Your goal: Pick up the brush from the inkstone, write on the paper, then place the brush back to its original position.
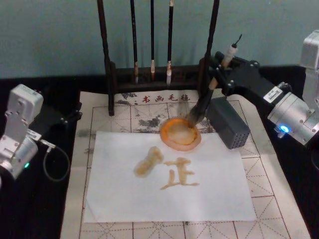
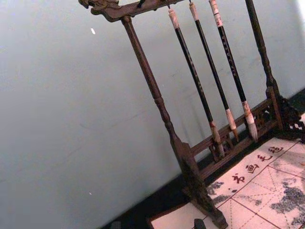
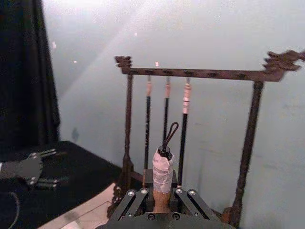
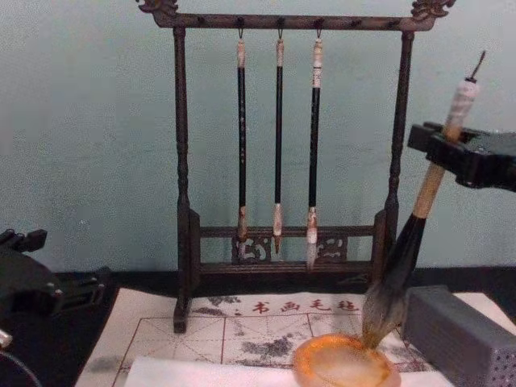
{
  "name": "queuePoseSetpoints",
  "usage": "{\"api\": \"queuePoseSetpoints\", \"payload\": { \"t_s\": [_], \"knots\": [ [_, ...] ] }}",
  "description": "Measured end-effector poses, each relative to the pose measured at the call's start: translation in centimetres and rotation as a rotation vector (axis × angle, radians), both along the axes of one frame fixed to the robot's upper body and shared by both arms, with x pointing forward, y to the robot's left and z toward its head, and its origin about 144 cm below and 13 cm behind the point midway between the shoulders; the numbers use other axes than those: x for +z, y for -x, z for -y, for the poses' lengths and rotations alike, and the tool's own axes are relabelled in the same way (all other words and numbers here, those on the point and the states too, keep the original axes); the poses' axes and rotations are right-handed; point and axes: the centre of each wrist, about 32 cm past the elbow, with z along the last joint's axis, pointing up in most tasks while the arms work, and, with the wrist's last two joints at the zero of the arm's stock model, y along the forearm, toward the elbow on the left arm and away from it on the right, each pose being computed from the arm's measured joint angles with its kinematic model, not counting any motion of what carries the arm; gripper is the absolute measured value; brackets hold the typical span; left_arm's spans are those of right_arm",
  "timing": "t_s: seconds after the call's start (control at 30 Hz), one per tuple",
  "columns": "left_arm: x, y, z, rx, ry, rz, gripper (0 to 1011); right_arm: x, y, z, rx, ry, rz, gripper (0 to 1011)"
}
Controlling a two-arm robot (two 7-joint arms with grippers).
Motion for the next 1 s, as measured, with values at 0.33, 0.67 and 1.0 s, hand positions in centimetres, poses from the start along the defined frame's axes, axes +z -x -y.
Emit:
{"api": "queuePoseSetpoints", "payload": {
  "t_s": [0.33, 0.67, 1.0],
  "knots": [
    [0.0, 0.0, 0.0, 0.000, 0.000, 0.000, 1001, 0.1, 0.5, 0.3, 0.050, 0.036, 0.029, 179],
    [0.0, 0.0, 0.0, 0.000, 0.000, 0.000, 1001, 0.7, 1.6, 1.4, 0.105, 0.048, 0.032, 179],
    [0.0, 0.0, 0.0, 0.000, 0.000, 0.000, 1001, 0.8, 3.1, 3.1, 0.158, 0.076, 0.012, 179]
  ]
}}
